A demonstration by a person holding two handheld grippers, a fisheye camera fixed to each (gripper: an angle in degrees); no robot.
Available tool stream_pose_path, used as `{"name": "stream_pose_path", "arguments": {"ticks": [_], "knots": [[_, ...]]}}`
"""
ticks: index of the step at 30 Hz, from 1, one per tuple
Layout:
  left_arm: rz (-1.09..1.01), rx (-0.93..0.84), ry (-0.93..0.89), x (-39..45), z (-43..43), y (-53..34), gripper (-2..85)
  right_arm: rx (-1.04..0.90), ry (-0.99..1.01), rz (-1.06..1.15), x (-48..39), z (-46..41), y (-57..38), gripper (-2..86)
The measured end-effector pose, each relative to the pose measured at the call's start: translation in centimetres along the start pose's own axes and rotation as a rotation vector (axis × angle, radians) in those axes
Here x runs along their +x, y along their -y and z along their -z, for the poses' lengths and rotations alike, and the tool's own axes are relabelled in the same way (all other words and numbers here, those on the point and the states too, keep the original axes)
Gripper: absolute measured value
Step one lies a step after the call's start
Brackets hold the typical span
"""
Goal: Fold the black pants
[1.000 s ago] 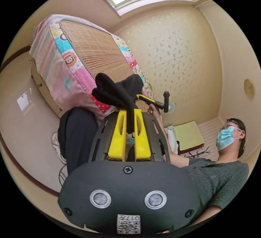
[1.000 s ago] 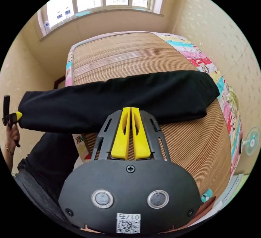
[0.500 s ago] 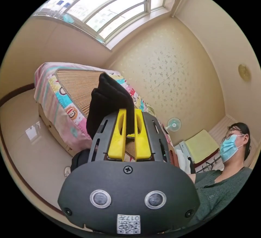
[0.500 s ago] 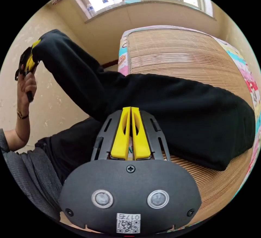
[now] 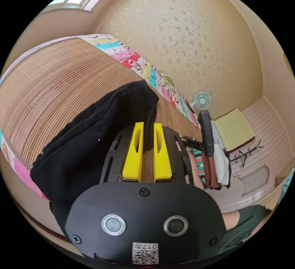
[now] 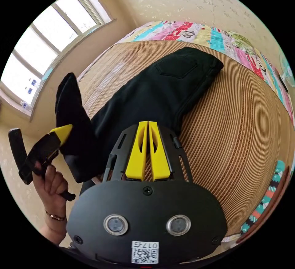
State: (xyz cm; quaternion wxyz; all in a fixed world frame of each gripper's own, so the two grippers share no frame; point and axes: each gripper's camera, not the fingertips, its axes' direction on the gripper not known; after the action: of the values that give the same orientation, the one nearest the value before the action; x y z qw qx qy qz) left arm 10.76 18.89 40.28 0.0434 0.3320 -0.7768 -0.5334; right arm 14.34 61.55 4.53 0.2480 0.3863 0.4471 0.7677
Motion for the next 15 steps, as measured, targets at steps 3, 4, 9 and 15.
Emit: {"name": "stream_pose_path", "arguments": {"ticks": [3, 4, 9, 15], "knots": [[-0.042, -0.053, 0.142, -0.4, -3.9, 0.1, 8.0, -0.033, -0.045, 0.028, -2.3, -1.4, 0.6, 0.2], [-0.035, -0.059, 0.127, -1.1, -4.5, 0.0, 9.7, -0.038, -0.057, 0.027, -2.6, -1.6, 0.6, 0.2], [-0.09, 0.002, -0.063, -0.5, 0.5, -2.3, 15.4, 0.086, -0.09, 0.027, -4.6, 0.2, -0.4, 0.3], [-0.025, 0.115, 0.037, -2.1, 10.4, -8.7, 15.8, 0.34, 0.097, 0.368, -11.0, 3.7, -3.6, 0.3]]}}
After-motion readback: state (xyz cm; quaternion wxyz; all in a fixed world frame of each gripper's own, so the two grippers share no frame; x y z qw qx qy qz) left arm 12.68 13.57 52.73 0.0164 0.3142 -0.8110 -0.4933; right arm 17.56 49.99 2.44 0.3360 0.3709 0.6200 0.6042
